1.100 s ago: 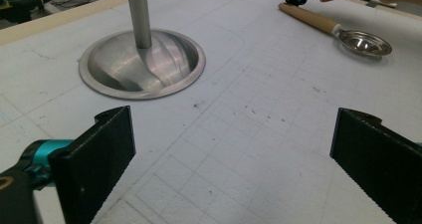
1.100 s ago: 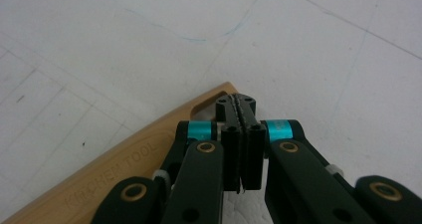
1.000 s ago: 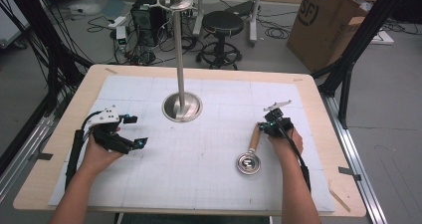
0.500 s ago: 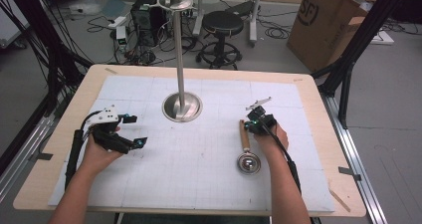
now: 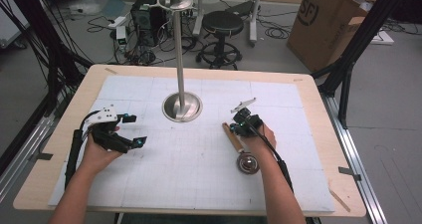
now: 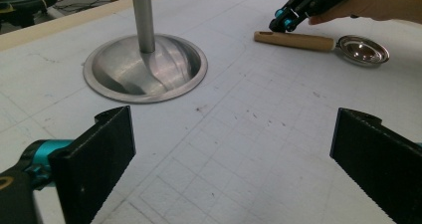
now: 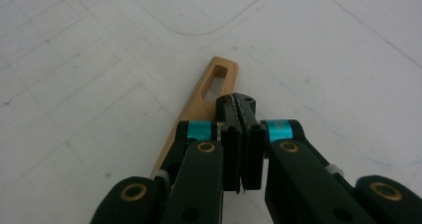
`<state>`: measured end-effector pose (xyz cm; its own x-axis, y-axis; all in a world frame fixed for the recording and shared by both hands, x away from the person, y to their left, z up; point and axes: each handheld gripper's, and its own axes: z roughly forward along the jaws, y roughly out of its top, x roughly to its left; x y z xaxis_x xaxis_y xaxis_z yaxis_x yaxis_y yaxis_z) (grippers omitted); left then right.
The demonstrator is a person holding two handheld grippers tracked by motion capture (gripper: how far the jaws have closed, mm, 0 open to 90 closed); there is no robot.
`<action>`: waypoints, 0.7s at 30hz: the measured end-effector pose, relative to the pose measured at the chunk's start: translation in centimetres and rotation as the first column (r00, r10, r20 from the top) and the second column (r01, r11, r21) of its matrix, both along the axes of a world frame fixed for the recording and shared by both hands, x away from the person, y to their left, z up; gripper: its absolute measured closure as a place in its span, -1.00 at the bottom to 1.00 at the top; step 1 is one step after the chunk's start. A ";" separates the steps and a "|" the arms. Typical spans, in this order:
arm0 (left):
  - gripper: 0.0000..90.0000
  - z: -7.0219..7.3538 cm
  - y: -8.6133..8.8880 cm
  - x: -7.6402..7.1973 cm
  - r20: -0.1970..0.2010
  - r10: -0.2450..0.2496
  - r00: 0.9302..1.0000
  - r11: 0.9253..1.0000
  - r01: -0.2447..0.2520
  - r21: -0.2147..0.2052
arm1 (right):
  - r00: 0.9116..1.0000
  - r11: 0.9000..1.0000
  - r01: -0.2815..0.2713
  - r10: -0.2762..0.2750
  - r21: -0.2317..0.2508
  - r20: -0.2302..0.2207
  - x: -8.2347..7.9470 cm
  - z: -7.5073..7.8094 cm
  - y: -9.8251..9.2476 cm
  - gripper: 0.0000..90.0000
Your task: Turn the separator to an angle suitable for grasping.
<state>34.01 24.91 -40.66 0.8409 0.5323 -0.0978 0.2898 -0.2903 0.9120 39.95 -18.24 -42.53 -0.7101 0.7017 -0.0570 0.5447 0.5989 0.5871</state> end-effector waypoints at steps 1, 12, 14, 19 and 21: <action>-0.90 0.0 0.0 0.0 0.000 -0.001 1.000 1.000 0.001 0.000 | 1.000 1.000 -0.011 0.011 0.003 -0.003 0.0 0.0 0.2 0.98; -0.90 0.0 0.1 0.0 0.002 0.003 1.000 1.000 -0.003 -0.006 | 1.000 0.999 -0.013 0.013 0.052 0.009 -0.5 1.1 -0.3 0.90; -0.90 0.1 0.2 0.0 0.002 0.000 1.000 1.000 0.000 -0.008 | 1.000 0.996 -0.003 0.002 0.090 0.009 -0.7 1.8 -0.9 0.84; -0.90 0.2 0.2 -0.1 0.006 0.004 1.000 1.000 -0.004 -0.013 | 0.999 0.987 0.000 -0.006 0.161 0.034 -1.6 3.2 -2.0 0.65; -0.90 0.2 0.2 -0.1 0.007 0.005 1.000 1.000 -0.004 -0.013 | 0.999 0.984 -0.009 0.001 0.179 0.045 -2.0 3.7 -2.2 0.59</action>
<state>33.94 25.13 -40.47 0.8391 0.5349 -0.0989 0.2850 -0.2775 0.9175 37.95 -20.48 -38.87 -0.7130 0.7001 0.0378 0.5133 0.4845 0.7084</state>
